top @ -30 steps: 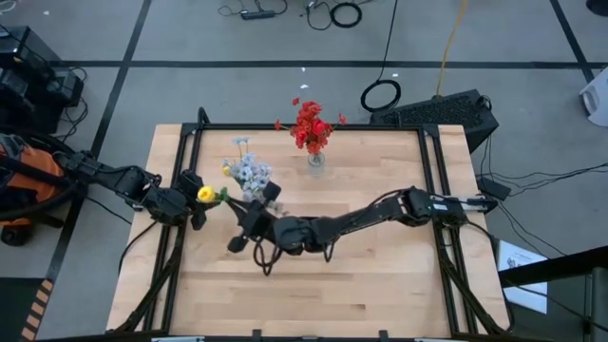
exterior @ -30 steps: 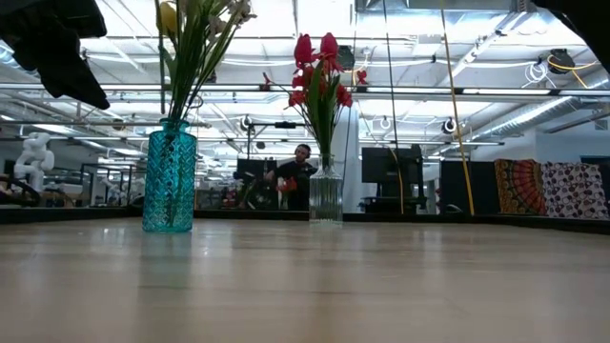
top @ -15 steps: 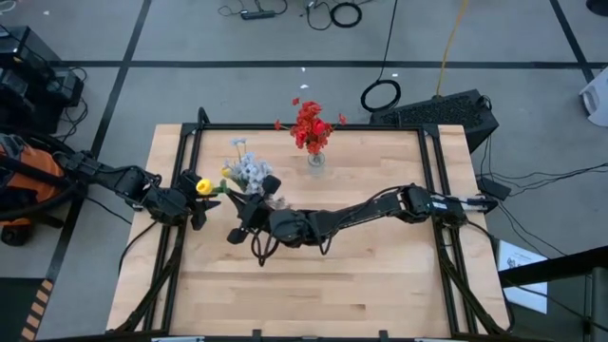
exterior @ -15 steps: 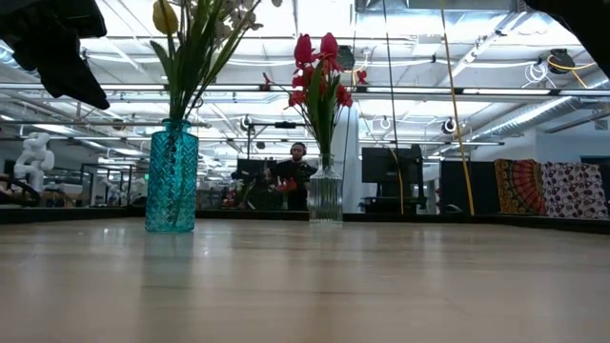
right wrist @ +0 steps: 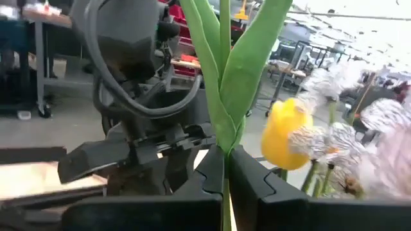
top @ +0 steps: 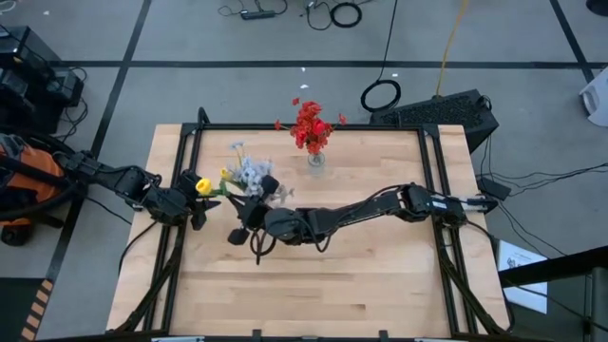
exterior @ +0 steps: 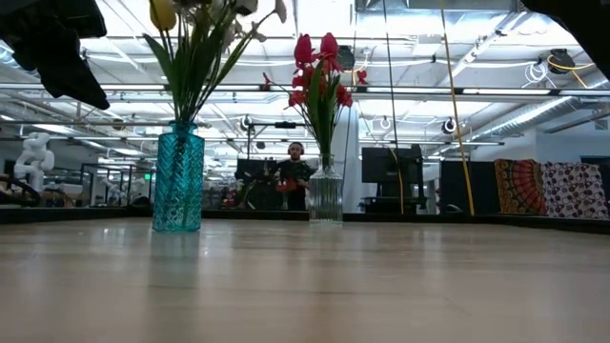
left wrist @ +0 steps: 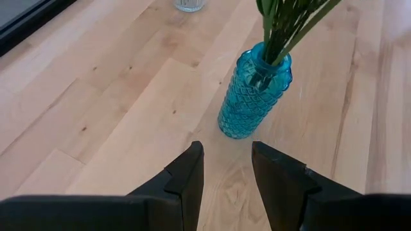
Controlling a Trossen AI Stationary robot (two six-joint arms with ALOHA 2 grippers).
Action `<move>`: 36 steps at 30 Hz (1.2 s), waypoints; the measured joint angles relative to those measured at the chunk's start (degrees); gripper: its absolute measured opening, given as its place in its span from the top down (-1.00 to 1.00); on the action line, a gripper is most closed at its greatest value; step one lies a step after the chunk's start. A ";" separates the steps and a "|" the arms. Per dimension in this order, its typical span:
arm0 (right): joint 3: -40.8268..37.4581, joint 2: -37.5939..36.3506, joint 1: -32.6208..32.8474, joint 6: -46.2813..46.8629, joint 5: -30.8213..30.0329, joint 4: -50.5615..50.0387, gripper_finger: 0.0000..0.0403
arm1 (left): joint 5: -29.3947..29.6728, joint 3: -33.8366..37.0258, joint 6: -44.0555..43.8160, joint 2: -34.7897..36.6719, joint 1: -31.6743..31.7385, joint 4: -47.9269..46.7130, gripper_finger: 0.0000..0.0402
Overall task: Sort flowers into vase by color
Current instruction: Put the yellow flower into the blue vase
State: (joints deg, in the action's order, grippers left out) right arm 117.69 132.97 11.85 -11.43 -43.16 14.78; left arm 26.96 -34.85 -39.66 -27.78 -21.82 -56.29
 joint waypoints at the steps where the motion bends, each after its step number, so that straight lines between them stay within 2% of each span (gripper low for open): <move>1: 0.00 0.23 -0.07 1.00 -0.06 0.06 1.00 | 0.00 0.00 0.00 0.01 0.00 0.00 0.31; 6: 0.13 1.85 -0.23 3.82 -1.01 0.57 1.00 | -0.02 0.00 -0.09 -0.01 0.00 0.00 0.31; 11: 0.09 1.94 -0.21 6.45 -2.25 -4.33 1.00 | -1.08 0.00 -0.11 -0.01 0.00 -0.02 0.31; 20: -0.02 1.81 0.25 4.00 -2.46 -4.21 1.00 | -1.27 0.00 -0.15 0.01 0.00 -0.02 0.31; 32: -0.04 1.44 3.74 -7.16 -19.87 0.00 1.00 | -1.27 0.00 -0.17 0.00 0.00 0.00 0.31; 36: -0.06 1.39 4.13 -7.80 -19.72 1.22 1.00 | -1.25 0.00 -0.17 0.01 0.00 0.02 0.31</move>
State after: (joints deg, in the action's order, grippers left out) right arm 117.63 134.37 15.98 -19.23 -62.88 16.00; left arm 25.71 -34.85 -39.83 -27.77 -21.82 -56.27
